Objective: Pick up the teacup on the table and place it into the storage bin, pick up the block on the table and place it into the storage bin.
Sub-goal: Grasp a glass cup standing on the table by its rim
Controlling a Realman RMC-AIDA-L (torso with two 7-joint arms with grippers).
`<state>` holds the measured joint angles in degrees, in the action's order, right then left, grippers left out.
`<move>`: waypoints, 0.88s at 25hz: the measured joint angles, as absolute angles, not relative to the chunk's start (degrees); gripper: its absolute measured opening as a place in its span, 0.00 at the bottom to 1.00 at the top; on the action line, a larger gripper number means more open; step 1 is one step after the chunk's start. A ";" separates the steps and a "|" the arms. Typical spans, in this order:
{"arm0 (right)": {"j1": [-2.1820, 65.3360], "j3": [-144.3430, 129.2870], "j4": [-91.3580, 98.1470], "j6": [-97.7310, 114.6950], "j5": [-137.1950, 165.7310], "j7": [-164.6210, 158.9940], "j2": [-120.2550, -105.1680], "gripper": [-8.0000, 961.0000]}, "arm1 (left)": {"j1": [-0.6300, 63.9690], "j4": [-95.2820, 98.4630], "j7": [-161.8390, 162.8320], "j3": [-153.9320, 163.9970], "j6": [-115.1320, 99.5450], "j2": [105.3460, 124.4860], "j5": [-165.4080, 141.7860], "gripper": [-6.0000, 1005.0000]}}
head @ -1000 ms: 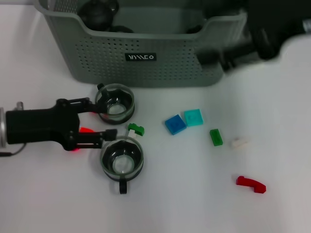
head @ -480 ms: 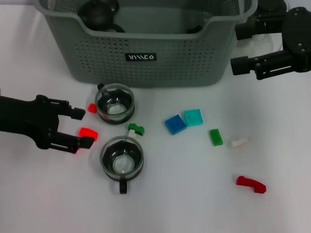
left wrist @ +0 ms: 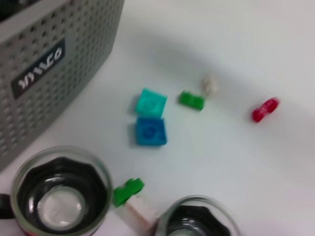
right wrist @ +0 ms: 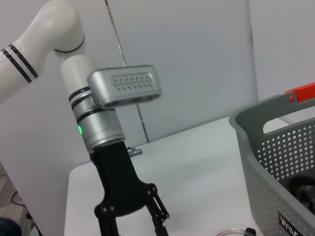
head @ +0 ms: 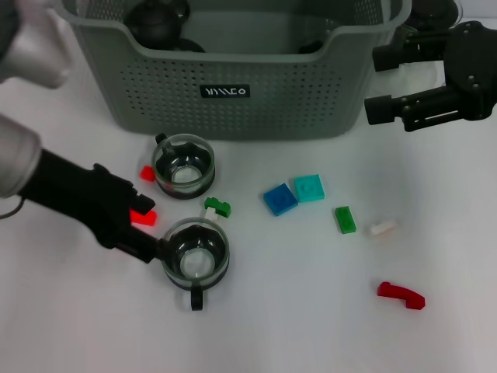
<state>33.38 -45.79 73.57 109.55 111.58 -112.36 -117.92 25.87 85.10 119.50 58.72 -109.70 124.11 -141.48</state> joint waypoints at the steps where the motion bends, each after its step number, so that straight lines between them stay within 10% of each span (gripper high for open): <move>1: 33.38 -45.82 73.41 109.45 111.58 -112.24 -117.91 0.95 | 26.37 85.14 121.28 60.19 -108.72 124.12 -142.89 0.66; 22: 33.30 -45.76 70.72 108.70 112.17 -111.14 -117.88 0.95 | 27.68 84.47 138.09 80.90 -97.82 124.45 -151.55 0.65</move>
<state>33.30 -45.76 70.72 108.70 112.17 -111.14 -117.88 27.68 84.47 138.09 80.90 -97.82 124.45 -151.55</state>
